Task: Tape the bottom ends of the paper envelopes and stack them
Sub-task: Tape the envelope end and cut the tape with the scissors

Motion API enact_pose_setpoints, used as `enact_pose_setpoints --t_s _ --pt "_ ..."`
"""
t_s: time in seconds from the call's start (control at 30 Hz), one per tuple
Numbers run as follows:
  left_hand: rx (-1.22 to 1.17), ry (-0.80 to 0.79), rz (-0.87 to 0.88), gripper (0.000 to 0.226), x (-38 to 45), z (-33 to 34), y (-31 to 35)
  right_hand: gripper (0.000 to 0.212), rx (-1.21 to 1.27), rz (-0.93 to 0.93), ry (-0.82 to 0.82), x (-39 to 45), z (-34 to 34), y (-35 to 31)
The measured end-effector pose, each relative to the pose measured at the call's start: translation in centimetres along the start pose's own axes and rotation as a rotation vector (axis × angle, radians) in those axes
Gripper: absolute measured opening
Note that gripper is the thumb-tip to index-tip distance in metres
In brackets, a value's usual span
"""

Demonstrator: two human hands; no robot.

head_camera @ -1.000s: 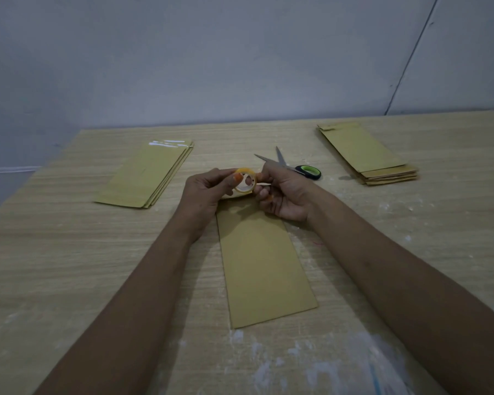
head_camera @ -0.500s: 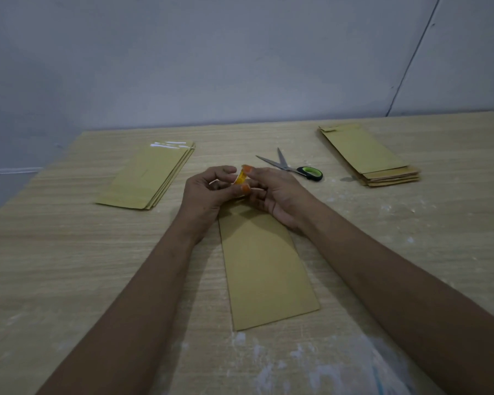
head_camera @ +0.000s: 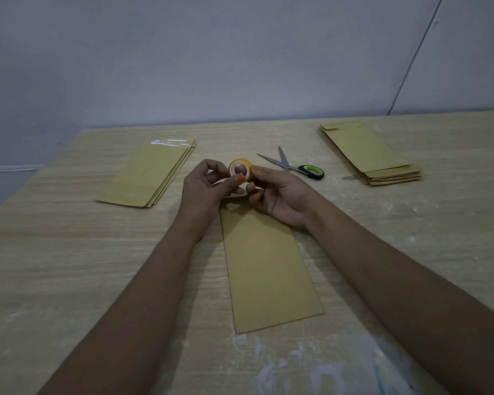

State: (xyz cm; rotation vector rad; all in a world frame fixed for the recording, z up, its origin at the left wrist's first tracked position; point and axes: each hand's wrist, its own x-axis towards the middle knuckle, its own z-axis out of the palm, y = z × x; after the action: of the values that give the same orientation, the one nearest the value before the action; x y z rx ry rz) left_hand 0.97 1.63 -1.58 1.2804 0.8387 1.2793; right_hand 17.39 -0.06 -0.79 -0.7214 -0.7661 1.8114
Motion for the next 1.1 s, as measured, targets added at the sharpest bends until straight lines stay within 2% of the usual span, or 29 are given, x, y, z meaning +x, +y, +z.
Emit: enact_pose_setpoints --t_s 0.1,0.33,0.7,1.1 --pt "-0.039 -0.01 0.0 0.028 -0.07 0.05 0.37 0.029 0.072 0.002 -0.02 0.07 -0.13 -0.06" --pt "-0.056 -0.038 0.019 0.026 -0.39 0.19 0.66 0.014 0.087 -0.009 0.07 -0.01 0.38 0.02" --pt "-0.046 -0.041 0.006 0.025 -0.31 0.06 0.66 0.015 0.129 -0.013 0.045 -0.24 0.65 0.01" --pt "-0.025 -0.044 0.027 0.032 -0.41 0.09 0.66 0.011 0.105 -0.013 0.14 -0.1 0.72 0.18"
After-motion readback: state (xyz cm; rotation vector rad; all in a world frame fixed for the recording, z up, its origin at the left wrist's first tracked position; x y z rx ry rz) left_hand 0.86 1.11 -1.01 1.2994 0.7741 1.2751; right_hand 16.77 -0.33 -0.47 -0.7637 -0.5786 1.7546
